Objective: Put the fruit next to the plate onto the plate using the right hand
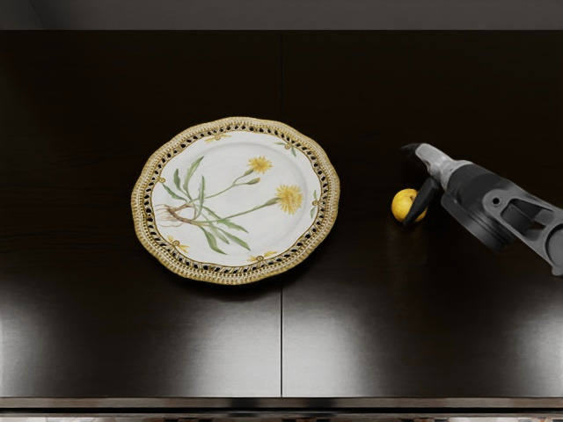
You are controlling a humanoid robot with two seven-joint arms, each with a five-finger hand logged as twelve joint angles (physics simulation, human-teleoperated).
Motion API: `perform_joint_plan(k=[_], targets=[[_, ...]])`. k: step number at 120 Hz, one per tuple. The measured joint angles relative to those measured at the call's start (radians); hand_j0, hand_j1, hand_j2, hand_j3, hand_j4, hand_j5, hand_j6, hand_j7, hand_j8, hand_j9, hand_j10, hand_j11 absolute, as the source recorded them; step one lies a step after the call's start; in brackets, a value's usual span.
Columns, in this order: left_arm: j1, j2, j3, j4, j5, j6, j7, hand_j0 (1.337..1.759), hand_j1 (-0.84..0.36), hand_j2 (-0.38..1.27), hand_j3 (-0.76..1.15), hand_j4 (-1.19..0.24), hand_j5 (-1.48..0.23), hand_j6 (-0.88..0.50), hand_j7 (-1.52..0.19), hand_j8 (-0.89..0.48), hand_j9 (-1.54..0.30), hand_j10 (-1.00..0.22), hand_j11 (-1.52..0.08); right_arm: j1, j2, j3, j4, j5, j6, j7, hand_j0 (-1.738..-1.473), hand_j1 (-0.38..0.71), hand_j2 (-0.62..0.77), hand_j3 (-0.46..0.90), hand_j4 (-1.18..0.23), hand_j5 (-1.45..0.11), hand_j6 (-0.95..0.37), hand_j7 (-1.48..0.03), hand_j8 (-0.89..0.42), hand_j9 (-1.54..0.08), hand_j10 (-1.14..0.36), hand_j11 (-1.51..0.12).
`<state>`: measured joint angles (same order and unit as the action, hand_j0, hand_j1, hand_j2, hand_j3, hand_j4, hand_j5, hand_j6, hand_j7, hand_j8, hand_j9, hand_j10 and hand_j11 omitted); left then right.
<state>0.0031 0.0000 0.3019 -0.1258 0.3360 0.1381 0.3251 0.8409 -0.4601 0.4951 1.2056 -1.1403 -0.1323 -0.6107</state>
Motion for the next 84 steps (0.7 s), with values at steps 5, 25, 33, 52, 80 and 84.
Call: perform_joint_plan(k=[5,25,33,52,80,84], targets=[[0.0,0.0,0.0,0.0,0.0,0.0,0.0,1.658,0.34,0.0,0.0,-0.01,-0.01,-0.01,-0.01,-0.01,-0.01,-0.01,-0.01,0.0,-0.001,0.0,0.0,0.003,0.005,0.0,-1.657,-0.18,0.02,0.0,-0.19,-0.26,-0.2,-0.25,-0.19,-0.26,-0.19,-0.26],[0.0,0.0,0.0,0.0,0.0,0.0,0.0,1.658,0.34,0.0,0.0,-0.01,-0.01,-0.01,-0.01,-0.01,-0.01,-0.01,-0.01,0.0,-0.007,0.001,0.0,0.013,0.02,0.0,-1.658,0.04,0.14,0.0,-0.3,-0.39,-0.31,-0.39,-0.3,-0.4,-0.3,-0.4],[0.0,0.0,0.0,0.0,0.0,0.0,0.0,1.658,0.34,0.0,0.0,-0.01,-0.01,-0.01,-0.01,-0.01,-0.01,-0.01,-0.01,0.0,-0.008,0.001,0.0,0.016,0.026,0.0,-1.658,0.07,0.08,0.0,-0.33,-0.44,-0.34,-0.43,-0.33,-0.44,-0.33,-0.44],[0.0,0.0,0.0,0.0,0.0,0.0,0.0,1.658,0.34,0.0,0.0,-0.01,-0.01,-0.01,-0.01,-0.01,-0.01,-0.01,-0.01,0.001,-0.013,0.004,0.0,0.039,0.044,0.001,-1.658,0.14,0.0,0.0,-0.42,-0.52,-0.41,-0.53,-0.42,-0.52,-0.23,-0.61],[0.0,0.0,0.0,0.0,0.0,0.0,0.0,1.658,0.34,0.0,0.0,-0.01,-0.01,-0.01,-0.01,-0.01,-0.01,-0.01,-0.01,0.002,-0.016,0.008,0.002,0.057,0.062,-0.001,-1.658,0.2,-0.01,0.0,-0.5,-0.6,-0.48,-0.63,-0.39,-0.6,-0.1,-0.76],[0.0,0.0,0.0,0.0,0.0,0.0,0.0,1.658,0.34,0.0,0.0,-0.01,-0.01,-0.01,-0.01,-0.01,-0.01,-0.01,-0.01,0.002,-0.016,0.009,0.002,0.058,0.065,-0.001,-1.657,0.21,-0.01,0.0,-0.51,-0.61,-0.49,-0.64,-0.38,-0.61,-0.09,-0.76]])
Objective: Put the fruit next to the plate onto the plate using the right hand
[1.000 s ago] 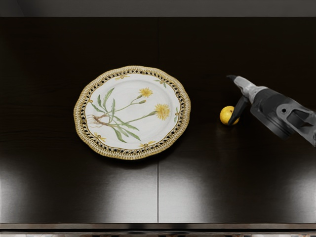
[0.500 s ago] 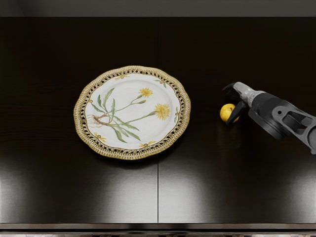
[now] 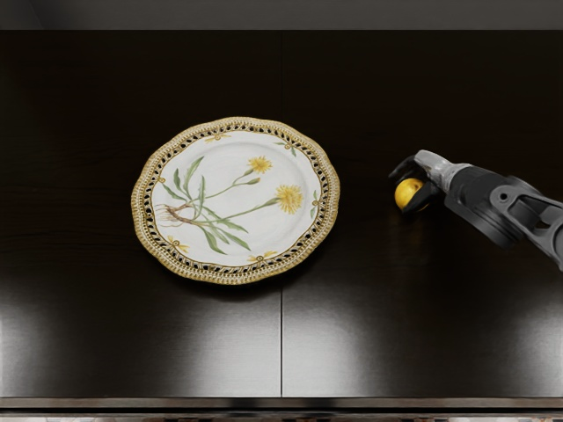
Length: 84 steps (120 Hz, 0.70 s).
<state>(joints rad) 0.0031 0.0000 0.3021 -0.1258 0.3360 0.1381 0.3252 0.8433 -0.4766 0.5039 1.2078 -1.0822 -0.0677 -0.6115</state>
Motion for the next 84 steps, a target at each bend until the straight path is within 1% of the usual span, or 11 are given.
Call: perform_joint_plan(k=[15,28,37,38,41,50,53,66,84], targets=[[0.0,0.0,0.0,0.0,0.0,0.0,0.0,1.658,0.34,0.0,0.0,-0.01,-0.01,-0.01,-0.01,-0.01,-0.01,-0.01,-0.01,-0.001,0.0,0.002,0.0,0.004,0.004,-0.001,-1.657,0.22,0.0,0.0,-0.54,-0.63,-0.49,-0.66,-0.31,-0.71,-0.04,-0.82],[0.0,0.0,0.0,0.0,0.0,0.0,0.0,1.658,0.34,0.0,0.0,-0.01,-0.01,-0.01,-0.01,-0.01,-0.01,-0.01,-0.01,0.0,0.0,0.002,0.0,0.008,0.006,-0.001,-1.657,0.23,0.02,0.0,-0.56,-0.65,-0.47,-0.69,-0.29,-0.73,-0.03,-0.83],[0.0,0.0,0.0,0.0,0.0,0.0,0.0,1.658,0.34,0.0,0.0,-0.01,-0.01,-0.01,-0.01,-0.01,-0.01,-0.01,-0.01,0.001,-0.001,0.003,0.001,0.012,0.009,-0.002,-1.657,0.25,0.04,0.0,-0.58,-0.67,-0.46,-0.71,-0.29,-0.73,-0.01,-0.84],[0.0,0.0,0.0,0.0,0.0,0.0,0.0,1.658,0.34,0.0,0.0,-0.01,-0.01,-0.01,-0.01,-0.01,-0.01,-0.01,-0.01,0.001,-0.001,0.003,0.001,0.013,0.009,-0.001,-1.657,0.25,0.04,0.0,-0.58,-0.68,-0.46,-0.71,-0.33,-0.71,-0.01,-0.84],[0.0,0.0,0.0,0.0,0.0,0.0,0.0,1.658,0.34,0.0,0.0,-0.01,-0.01,-0.01,-0.01,-0.01,-0.01,-0.01,-0.01,0.001,-0.002,0.003,0.002,0.018,0.01,-0.002,-1.657,0.25,0.05,0.0,-0.58,-0.68,-0.46,-0.72,-0.33,-0.71,0.0,-0.85],[0.0,0.0,0.0,0.0,0.0,0.0,0.0,1.658,0.34,0.0,0.0,-0.01,-0.01,-0.01,-0.01,-0.01,-0.01,-0.01,-0.01,0.004,-0.008,0.004,0.004,0.037,0.011,-0.001,-1.656,0.24,0.08,0.0,-0.59,-0.71,-0.47,-0.74,-0.34,-0.71,-0.05,-0.74],[0.0,0.0,0.0,0.0,0.0,0.0,0.0,1.658,0.34,0.0,0.0,-0.01,-0.01,-0.01,-0.01,-0.01,-0.01,-0.01,-0.01,0.005,-0.01,0.007,0.004,0.042,0.012,0.0,-1.656,0.24,0.09,0.0,-0.59,-0.71,-0.48,-0.74,-0.35,-0.72,-0.1,-0.7],[0.0,0.0,0.0,0.0,0.0,0.0,0.0,1.658,0.34,0.0,0.0,-0.01,-0.01,-0.01,-0.01,-0.01,-0.01,-0.01,-0.01,0.007,-0.012,0.032,0.006,0.053,0.022,0.0,-1.656,0.23,0.14,0.0,-0.6,-0.74,-0.52,-0.75,-0.37,-0.74,-0.31,-0.72],[0.0,0.0,0.0,0.0,0.0,0.0,0.0,1.658,0.34,0.0,0.0,-0.01,-0.01,-0.01,-0.01,-0.01,-0.01,-0.01,-0.01,0.008,-0.014,0.094,0.03,0.08,0.068,0.0,-1.656,0.23,0.17,0.0,-0.62,-0.78,-0.53,-0.79,-0.38,-0.78,-0.48,-0.77]])
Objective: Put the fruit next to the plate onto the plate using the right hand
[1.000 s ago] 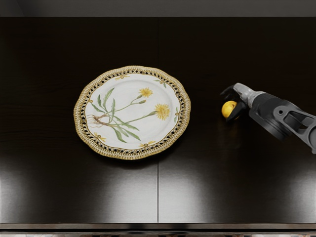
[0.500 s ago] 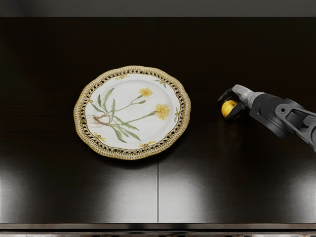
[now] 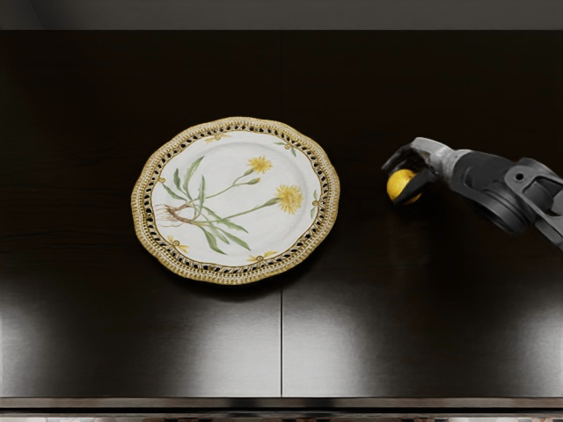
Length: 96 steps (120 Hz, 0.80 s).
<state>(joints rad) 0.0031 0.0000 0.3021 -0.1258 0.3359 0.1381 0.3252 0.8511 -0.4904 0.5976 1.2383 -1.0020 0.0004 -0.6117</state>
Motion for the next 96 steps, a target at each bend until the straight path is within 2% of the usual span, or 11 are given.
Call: perform_joint_plan(k=[37,57,65,96], targets=[[0.0,0.0,0.0,0.0,0.0,0.0,0.0,1.658,0.34,0.0,0.0,-0.01,-0.01,-0.01,-0.01,-0.01,-0.01,-0.01,-0.01,0.017,-0.003,0.074,0.054,0.047,0.063,0.0,-1.655,0.2,0.18,0.0,-0.64,-0.82,-0.55,-0.83,-0.39,-0.83,-0.51,-0.83],[0.0,0.0,0.0,0.0,0.0,0.0,0.0,1.658,0.34,0.0,0.0,-0.01,-0.01,-0.01,-0.01,-0.01,-0.01,-0.01,-0.01,0.019,0.002,0.106,0.105,0.071,0.092,0.0,-1.655,0.22,0.26,0.0,-0.64,-0.83,-0.56,-0.83,-0.4,-0.84,-0.52,-0.84],[0.0,0.0,0.0,0.0,0.0,0.0,0.0,1.658,0.34,0.0,0.0,-0.01,-0.01,-0.01,-0.01,-0.01,-0.01,-0.01,-0.01,0.021,0.006,0.114,0.117,0.086,0.104,0.0,-1.655,0.22,0.24,0.0,-0.64,-0.83,-0.56,-0.83,-0.4,-0.84,-0.52,-0.84],[0.0,0.0,0.0,0.0,0.0,0.0,0.0,1.658,0.34,0.0,0.0,-0.01,-0.01,-0.01,-0.01,-0.01,-0.01,-0.01,-0.01,0.036,0.058,0.12,0.143,0.103,0.12,0.0,-1.656,0.23,0.25,0.0,-0.64,-0.84,-0.56,-0.84,-0.39,-0.84,-0.5,-0.84]])
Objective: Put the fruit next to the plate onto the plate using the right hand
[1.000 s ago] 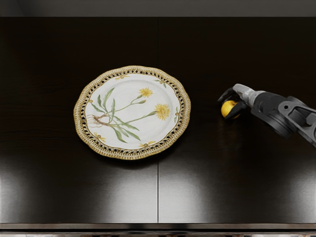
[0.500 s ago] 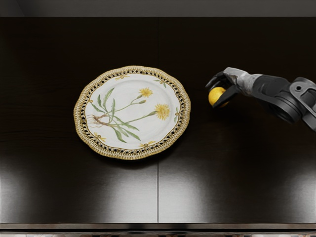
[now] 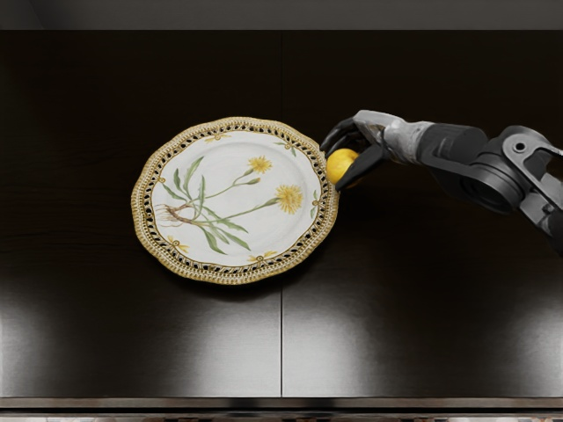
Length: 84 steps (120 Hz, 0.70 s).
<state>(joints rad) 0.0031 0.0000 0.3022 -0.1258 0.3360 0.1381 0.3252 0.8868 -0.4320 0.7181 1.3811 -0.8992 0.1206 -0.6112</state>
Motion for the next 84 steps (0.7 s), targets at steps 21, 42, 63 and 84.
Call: perform_joint_plan(k=[21,42,63,84], targets=[[0.0,0.0,0.0,0.0,0.0,0.0,0.0,1.658,0.34,0.0,0.0,-0.01,-0.01,-0.01,-0.01,-0.01,-0.01,-0.01,-0.01,0.004,0.043,-0.006,0.002,0.0,0.003,0.0,-1.655,0.24,0.29,0.0,-0.65,-0.84,-0.56,-0.84,-0.39,-0.84,-0.5,-0.83],[0.0,0.0,0.0,0.0,0.0,0.0,0.0,1.658,0.34,0.0,0.0,-0.01,-0.01,-0.01,-0.01,-0.01,-0.01,-0.01,-0.01,0.004,0.09,-0.012,0.002,0.001,0.016,0.0,-1.656,0.26,0.31,0.0,-0.65,-0.84,-0.55,-0.84,-0.38,-0.84,-0.49,-0.84],[0.0,0.0,0.0,0.0,0.0,0.0,0.0,1.658,0.34,0.0,0.0,-0.01,-0.01,-0.01,-0.01,-0.01,-0.01,-0.01,-0.01,0.004,0.135,-0.018,0.002,0.001,0.03,0.0,-1.656,0.26,0.3,0.0,-0.65,-0.83,-0.55,-0.84,-0.37,-0.84,-0.48,-0.84],[0.0,0.0,0.0,0.0,0.0,0.0,0.0,1.658,0.34,0.0,0.0,-0.01,-0.01,-0.01,-0.01,-0.01,-0.01,-0.01,-0.01,0.003,0.174,-0.02,-0.001,0.002,0.023,0.0,-1.657,0.12,0.18,0.0,-0.48,-0.62,-0.43,-0.62,-0.31,-0.62,-0.38,-0.62]])
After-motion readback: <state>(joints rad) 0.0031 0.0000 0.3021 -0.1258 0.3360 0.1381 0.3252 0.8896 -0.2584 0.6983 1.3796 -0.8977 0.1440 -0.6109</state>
